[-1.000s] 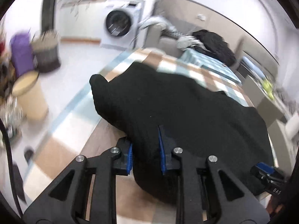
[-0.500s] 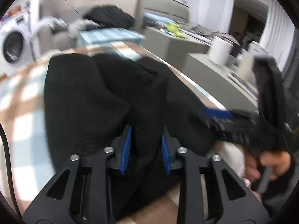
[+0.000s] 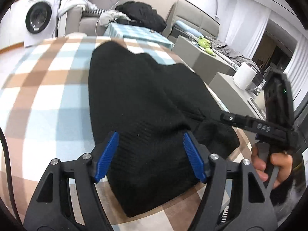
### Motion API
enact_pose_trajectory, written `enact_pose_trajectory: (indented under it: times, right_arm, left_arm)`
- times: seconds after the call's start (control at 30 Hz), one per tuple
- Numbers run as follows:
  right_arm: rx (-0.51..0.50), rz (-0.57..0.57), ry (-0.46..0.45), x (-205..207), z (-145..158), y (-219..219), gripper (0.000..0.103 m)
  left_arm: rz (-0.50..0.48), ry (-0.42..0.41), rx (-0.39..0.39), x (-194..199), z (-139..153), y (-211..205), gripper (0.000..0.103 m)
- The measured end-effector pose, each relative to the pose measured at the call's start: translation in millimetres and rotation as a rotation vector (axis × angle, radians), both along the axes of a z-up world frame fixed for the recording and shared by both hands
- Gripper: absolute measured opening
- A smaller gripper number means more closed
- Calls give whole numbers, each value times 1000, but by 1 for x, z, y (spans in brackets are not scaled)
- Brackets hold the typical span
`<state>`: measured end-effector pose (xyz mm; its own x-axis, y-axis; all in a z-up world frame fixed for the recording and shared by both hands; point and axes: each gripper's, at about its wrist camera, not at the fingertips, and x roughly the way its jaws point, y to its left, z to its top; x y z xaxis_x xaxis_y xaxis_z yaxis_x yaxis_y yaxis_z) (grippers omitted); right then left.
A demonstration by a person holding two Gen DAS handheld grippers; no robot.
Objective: Fold small clothes
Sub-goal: 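Grasp the sweater's other side with the right gripper and fold it toward the middle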
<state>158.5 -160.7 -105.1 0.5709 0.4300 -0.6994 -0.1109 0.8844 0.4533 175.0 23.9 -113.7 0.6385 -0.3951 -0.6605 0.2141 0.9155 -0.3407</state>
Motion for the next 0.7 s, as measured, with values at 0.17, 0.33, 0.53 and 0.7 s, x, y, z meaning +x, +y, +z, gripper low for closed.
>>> enact_pose_trajectory:
  times: [0.17,0.33,0.53,0.7]
  right_arm:
    - [-33,67,-32,8,14,14,62]
    - [56,211,-17,17,6,38,62]
    - [22,298,120,10,-23,55,60]
    - [46,333,121,-23,-22,46,60]
  left_arm:
    - [-185,13,45,-6,-21,-43,67]
    - [-307,3,123,-27,-26,-57,67]
    - [-220,10,-32,-25,-8,-11,67]
    - [-114,22,-77,-13,-5,27,67]
